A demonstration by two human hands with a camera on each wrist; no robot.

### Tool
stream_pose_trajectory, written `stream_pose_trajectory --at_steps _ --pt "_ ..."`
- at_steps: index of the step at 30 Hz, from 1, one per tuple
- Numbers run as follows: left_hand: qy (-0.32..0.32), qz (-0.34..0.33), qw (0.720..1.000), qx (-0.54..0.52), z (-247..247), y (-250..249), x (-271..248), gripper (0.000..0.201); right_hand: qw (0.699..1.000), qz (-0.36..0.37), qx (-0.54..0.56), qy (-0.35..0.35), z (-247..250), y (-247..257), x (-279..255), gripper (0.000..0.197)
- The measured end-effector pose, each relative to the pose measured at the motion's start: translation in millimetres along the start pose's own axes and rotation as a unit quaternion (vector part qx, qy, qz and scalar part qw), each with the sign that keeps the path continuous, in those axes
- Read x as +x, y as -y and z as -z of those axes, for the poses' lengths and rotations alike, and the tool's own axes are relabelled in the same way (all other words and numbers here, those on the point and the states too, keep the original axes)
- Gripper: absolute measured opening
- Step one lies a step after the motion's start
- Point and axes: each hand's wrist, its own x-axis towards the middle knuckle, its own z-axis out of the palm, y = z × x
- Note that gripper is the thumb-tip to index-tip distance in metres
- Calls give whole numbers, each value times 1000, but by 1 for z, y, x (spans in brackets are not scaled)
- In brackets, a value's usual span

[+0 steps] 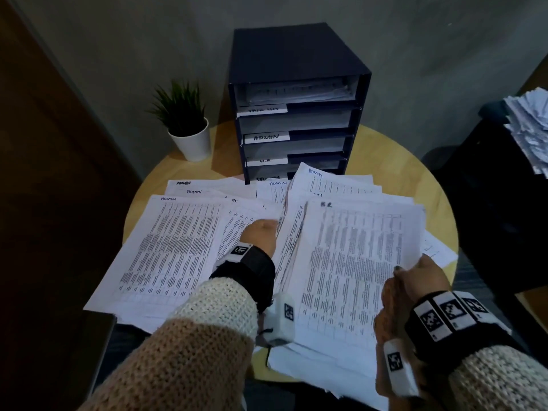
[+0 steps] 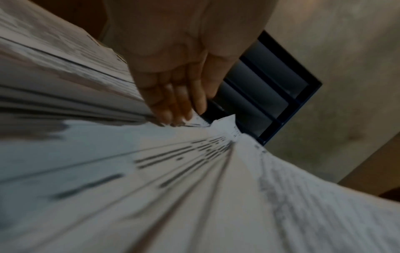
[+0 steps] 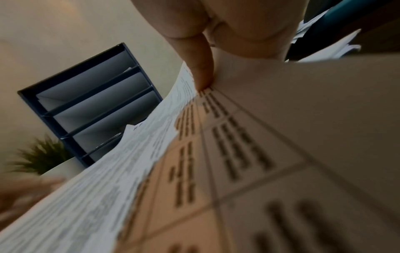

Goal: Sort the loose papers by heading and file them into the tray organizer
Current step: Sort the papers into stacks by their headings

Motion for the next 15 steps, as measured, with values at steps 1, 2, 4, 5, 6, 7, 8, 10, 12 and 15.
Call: stream_pose_trajectory --at_steps 1,2,4,5,6,7,8,10,12,15 --pt "-7 21 997 68 5 4 1 30 1000 -3 -3 -8 2 0 0 37" --pt "-14 14 992 122 8 10 1 33 1000 -5 -10 -6 3 0 1 38" --pt "19 -2 984 178 11 18 -3 32 1000 -15 -16 -2 3 0 2 39" --pt "21 -15 982 186 10 20 -4 32 1000 -16 -18 0 3 1 1 38" --pt "12 -23 982 185 9 24 -4 33 1000 -15 -15 1 2 0 1 38" --pt "6 -39 981 191 8 25 -4 33 1000 -16 -13 -1 2 0 0 37" --pt "5 -54 978 203 6 26 -3 31 1000 -15 -11 -4 2 1 0 36" --pt "-14 -79 971 225 4 26 -5 15 1000 -15 -11 -7 2 1 -2 35" --pt "-32 -104 960 260 6 25 -5 7 1000 -15 -5 -5 3 1 -4 35" --pt "-44 -121 943 307 13 27 -5 24 1000 -11 29 -2 5 1 -6 33"
